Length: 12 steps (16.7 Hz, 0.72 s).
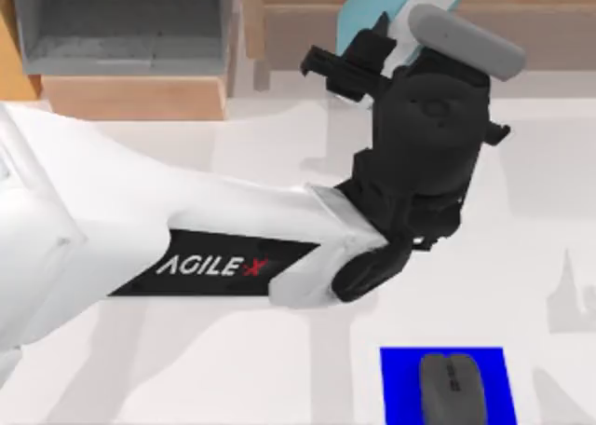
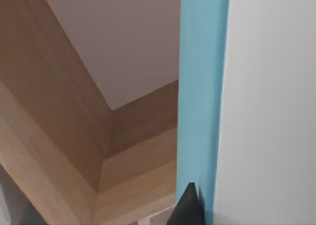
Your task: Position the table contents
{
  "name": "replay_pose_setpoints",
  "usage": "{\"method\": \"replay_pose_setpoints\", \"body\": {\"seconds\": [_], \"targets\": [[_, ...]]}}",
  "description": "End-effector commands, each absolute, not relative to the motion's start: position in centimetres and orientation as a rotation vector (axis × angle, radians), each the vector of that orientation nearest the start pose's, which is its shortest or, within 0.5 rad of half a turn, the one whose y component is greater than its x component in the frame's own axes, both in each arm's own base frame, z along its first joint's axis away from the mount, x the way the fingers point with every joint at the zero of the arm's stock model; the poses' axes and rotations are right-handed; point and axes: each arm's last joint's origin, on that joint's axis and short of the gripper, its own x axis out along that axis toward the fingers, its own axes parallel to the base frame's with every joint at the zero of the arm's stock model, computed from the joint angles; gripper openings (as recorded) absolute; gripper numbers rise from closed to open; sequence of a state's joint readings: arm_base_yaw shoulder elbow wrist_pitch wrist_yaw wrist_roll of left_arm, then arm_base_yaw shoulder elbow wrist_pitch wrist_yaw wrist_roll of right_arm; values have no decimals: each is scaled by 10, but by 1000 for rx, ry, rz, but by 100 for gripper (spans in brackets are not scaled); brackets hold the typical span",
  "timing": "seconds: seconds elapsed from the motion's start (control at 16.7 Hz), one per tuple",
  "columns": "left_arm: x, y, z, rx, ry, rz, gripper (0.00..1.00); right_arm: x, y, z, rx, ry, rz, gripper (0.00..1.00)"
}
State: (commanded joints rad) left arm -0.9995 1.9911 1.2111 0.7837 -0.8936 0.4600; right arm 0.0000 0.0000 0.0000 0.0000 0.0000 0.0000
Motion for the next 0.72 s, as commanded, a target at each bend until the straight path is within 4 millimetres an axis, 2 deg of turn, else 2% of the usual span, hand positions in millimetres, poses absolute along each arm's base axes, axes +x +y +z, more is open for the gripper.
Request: {"method": "replay_pose_setpoints", "body": {"seconds": [0.12,0.3,0.54,0.72], "targets": [[244,-319,192,651,24,-95,0,106,-1,160,0,0,0,100],[237,-258,163,968,100,-100,0,106,-1,160,0,0,0,100],[253,-179,138,1313,225,-120,0,106,-1,160,0,0,0,100],[275,-129,135,1460,274,-149,0,106,-1,160,0,0,0,100]]}}
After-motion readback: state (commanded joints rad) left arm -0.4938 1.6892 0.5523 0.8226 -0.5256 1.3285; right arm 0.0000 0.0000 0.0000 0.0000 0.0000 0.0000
